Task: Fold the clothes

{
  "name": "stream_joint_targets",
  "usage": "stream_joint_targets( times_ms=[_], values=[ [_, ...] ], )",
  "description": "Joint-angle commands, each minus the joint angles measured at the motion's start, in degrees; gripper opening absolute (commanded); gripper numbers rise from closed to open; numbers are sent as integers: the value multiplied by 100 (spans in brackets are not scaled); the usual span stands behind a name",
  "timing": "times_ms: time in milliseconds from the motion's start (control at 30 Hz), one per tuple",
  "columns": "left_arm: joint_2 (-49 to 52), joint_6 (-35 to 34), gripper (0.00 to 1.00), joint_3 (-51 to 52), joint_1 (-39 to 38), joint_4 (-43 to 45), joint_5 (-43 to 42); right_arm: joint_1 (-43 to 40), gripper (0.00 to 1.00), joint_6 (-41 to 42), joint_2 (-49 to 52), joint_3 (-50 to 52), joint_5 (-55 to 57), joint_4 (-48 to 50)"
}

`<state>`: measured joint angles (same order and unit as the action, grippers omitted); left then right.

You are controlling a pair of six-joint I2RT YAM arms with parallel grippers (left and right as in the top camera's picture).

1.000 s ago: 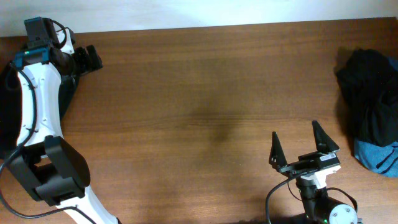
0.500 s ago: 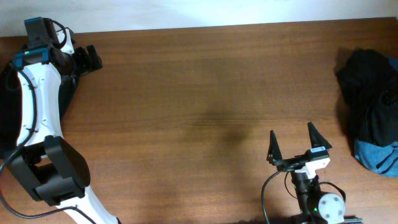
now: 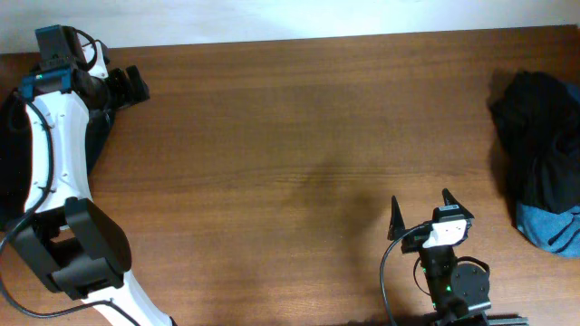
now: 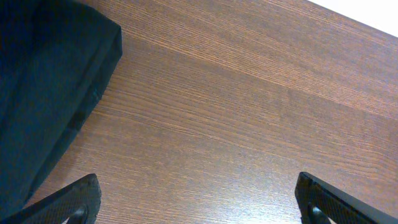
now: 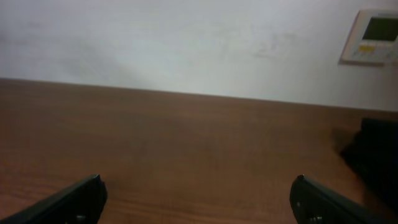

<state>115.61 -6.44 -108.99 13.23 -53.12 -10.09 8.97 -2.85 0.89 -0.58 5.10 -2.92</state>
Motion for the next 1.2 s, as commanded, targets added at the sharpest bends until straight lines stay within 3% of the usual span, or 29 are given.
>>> stream_joint_targets(
  times_ms=[0,1000,1167],
  values=[
    [-216,55,99,-46,-11,11,0,-48,99,-9,-68,26,55,-107],
    [-221,55,99,-44,-11,11,2,-46,99,-9,-68,26,52,-120],
    [-636,55,99,-44,4,9,0,-46,99,-9,-68,26,52,-120]
  ],
)
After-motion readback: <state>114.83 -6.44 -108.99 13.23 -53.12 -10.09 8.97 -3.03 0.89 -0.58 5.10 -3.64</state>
